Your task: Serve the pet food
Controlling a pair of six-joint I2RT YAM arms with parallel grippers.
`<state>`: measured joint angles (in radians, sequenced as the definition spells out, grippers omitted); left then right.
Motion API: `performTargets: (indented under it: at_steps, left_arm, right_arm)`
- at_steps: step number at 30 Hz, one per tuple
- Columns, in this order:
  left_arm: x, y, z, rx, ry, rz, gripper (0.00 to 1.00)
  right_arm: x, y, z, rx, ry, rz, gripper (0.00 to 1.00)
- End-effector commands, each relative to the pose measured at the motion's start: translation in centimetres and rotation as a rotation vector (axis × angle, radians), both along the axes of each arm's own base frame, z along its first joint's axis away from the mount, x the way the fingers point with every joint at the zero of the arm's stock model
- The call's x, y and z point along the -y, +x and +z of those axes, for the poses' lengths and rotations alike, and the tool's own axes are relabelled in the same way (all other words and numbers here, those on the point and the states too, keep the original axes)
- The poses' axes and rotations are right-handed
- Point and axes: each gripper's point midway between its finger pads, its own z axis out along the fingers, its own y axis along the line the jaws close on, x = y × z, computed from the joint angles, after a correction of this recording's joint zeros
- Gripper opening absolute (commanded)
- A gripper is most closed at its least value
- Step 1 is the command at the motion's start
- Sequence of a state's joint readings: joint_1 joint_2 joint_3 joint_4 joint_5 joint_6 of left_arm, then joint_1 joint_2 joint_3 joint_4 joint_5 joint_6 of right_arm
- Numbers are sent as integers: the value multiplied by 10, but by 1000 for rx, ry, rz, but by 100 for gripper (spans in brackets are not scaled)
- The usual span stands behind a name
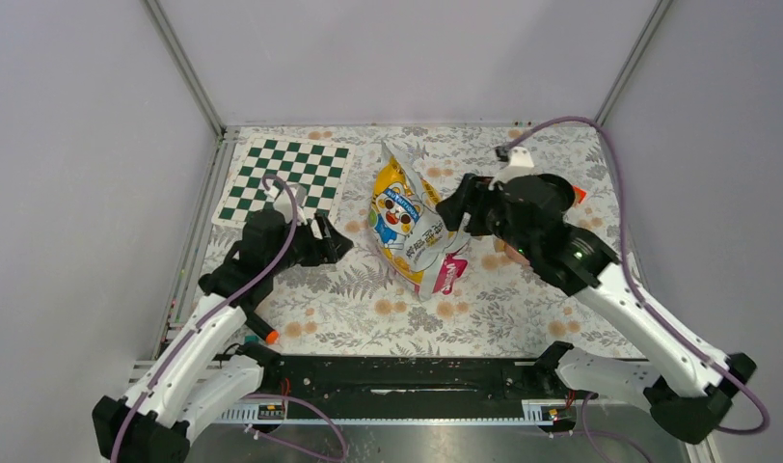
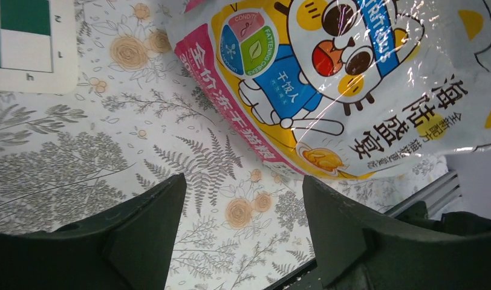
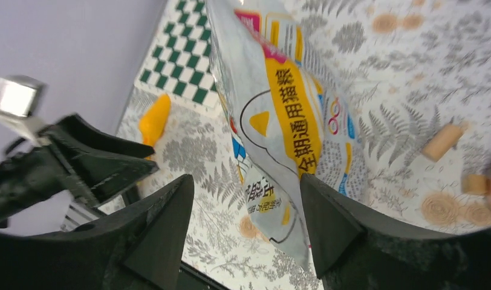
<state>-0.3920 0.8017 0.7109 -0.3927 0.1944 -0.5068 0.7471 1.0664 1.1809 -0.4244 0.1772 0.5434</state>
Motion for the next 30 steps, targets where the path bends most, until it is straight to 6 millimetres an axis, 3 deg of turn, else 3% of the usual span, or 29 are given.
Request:
performTargets:
  at_steps: [1, 7, 10, 12, 15, 18, 20, 26, 30]
  left_arm:
    - [23, 12, 2, -44, -131, -3, 70]
    - [46, 29, -15, -126, -184, 0, 63]
    - [57, 38, -23, -149, -197, 3, 59]
    - [64, 43, -30, -164, -198, 9, 54]
    - [79, 46, -44, -191, -193, -9, 47]
    - [94, 54, -52, -186, -206, -33, 42]
    - [102, 59, -56, -189, -228, -48, 41]
    - [115, 78, -58, -164, -261, -53, 37]
    - [113, 91, -50, -117, -237, -38, 35]
  right_arm:
    - [38, 2, 34, 137, 5, -119, 72]
    - [67, 13, -9, -25, 36, -232, 64]
    - [75, 19, -46, -130, 36, -262, 54]
    - [79, 21, -71, -194, 11, -270, 41]
    - [77, 18, -109, -250, -24, -240, 37]
    - [66, 13, -132, -278, 5, -181, 38]
    - [49, 11, -143, -292, 60, -106, 38]
    - [-4, 21, -157, -337, 234, 81, 29]
    - [-22, 13, -166, -373, 285, 135, 23]
